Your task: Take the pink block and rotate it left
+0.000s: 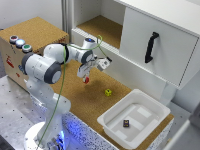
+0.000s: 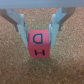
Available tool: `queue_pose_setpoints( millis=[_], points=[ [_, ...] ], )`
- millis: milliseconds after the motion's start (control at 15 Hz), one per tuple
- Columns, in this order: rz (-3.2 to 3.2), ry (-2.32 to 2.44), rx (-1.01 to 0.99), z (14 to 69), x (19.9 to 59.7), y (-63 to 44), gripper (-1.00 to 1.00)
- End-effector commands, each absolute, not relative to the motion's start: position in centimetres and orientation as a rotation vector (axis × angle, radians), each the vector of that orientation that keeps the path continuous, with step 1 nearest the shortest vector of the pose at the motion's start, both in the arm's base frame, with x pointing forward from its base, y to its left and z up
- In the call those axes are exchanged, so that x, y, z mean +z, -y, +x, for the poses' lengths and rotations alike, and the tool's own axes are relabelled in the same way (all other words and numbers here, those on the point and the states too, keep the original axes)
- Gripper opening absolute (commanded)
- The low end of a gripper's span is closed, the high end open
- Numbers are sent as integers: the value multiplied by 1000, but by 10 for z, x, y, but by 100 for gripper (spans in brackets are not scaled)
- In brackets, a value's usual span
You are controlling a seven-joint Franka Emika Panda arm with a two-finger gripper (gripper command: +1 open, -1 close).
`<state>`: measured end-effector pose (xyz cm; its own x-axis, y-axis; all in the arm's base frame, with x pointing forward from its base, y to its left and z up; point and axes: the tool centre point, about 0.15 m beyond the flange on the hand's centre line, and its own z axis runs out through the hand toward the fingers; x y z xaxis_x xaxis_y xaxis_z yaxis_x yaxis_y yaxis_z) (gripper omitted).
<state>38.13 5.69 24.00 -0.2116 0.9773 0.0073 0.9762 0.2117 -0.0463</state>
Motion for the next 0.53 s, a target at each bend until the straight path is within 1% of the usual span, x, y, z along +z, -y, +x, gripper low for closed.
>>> queue_pose_setpoints(
  millis=[0,67,267,467],
  points=[
    [-2076,2287,158,412,231,-59,-100],
    [-2124,2230,159,414,236,-60,100],
    [-2188,2143,127,414,251,-57,100],
    [-2221,2141,142,407,264,-53,100]
  ],
)
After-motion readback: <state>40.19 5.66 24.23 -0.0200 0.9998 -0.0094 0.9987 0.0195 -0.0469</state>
